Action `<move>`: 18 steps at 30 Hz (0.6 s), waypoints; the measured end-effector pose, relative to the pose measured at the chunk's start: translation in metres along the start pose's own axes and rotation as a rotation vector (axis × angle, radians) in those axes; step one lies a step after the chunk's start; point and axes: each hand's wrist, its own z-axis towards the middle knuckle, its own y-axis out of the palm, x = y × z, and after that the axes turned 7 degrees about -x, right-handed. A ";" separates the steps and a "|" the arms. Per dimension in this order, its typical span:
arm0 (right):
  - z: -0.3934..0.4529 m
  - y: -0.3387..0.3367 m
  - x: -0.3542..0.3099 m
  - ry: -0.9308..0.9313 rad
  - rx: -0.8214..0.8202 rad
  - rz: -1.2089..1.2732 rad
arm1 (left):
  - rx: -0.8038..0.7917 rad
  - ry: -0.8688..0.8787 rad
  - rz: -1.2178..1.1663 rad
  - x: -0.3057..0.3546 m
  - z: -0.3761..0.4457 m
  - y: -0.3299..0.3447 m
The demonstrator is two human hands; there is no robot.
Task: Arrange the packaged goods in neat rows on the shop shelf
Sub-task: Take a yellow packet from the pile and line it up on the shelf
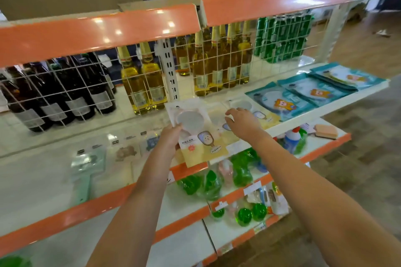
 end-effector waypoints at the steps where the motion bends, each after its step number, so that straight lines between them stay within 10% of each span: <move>1: 0.009 0.000 -0.003 -0.003 -0.007 -0.005 | 0.012 0.003 -0.010 0.001 0.007 -0.005; 18: 0.083 0.021 -0.018 -0.179 -0.155 -0.050 | 0.143 -0.083 0.073 -0.006 0.041 -0.024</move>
